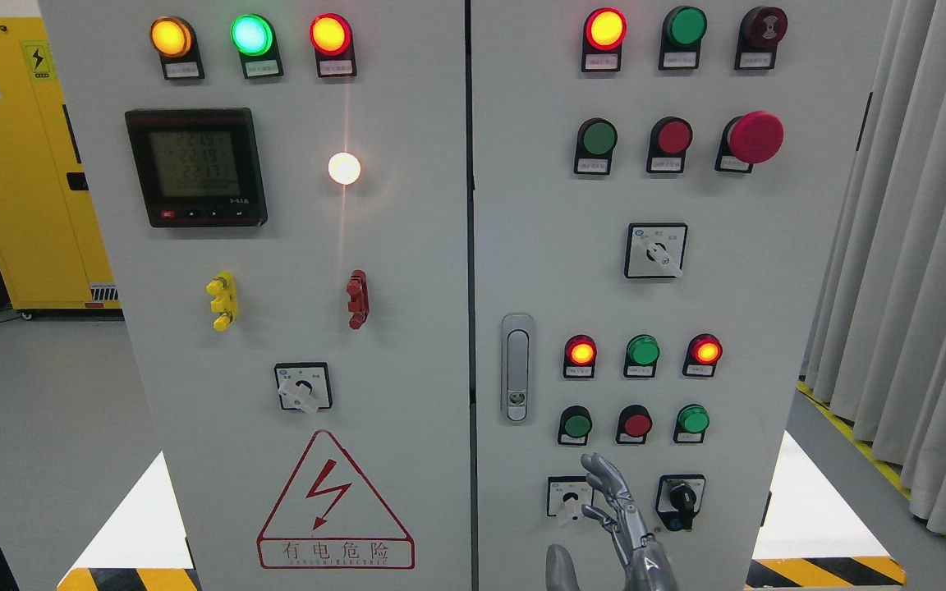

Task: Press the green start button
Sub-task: 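Release the button and lower the right hand away from the panel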

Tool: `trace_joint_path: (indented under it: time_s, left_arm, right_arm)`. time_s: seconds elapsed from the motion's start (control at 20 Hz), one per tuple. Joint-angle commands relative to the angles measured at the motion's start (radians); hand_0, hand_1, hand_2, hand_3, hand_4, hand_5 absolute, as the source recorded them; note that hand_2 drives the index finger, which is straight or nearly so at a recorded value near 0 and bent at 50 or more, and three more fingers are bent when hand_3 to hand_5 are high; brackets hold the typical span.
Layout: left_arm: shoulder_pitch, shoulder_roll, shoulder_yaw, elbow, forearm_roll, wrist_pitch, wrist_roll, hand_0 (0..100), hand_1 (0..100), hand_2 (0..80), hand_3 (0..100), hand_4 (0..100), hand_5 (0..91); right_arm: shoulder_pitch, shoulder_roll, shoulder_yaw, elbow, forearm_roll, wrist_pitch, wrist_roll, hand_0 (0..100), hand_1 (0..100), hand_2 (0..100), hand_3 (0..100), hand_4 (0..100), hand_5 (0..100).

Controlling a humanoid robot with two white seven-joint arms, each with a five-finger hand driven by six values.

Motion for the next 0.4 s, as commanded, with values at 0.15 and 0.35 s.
trace_joint_path:
  time_s: [0.15, 0.35]
  left_arm:
    - [0.0, 0.0, 0.0, 0.0, 0.0, 0.0, -0.001, 12, 56, 0.0, 0, 0, 0.0]
    - [0.0, 0.0, 0.0, 0.0, 0.0, 0.0, -0.001, 12, 56, 0.0, 0, 0, 0.0]
  right_arm:
    - [0.045, 0.0, 0.054, -0.036, -0.042, 0.001, 0.005, 51, 60, 0, 0, 0, 0]
    - [0.048, 0.0, 0.056, -0.038, -0.04, -0.002, 0.007, 50, 60, 0, 0, 0, 0]
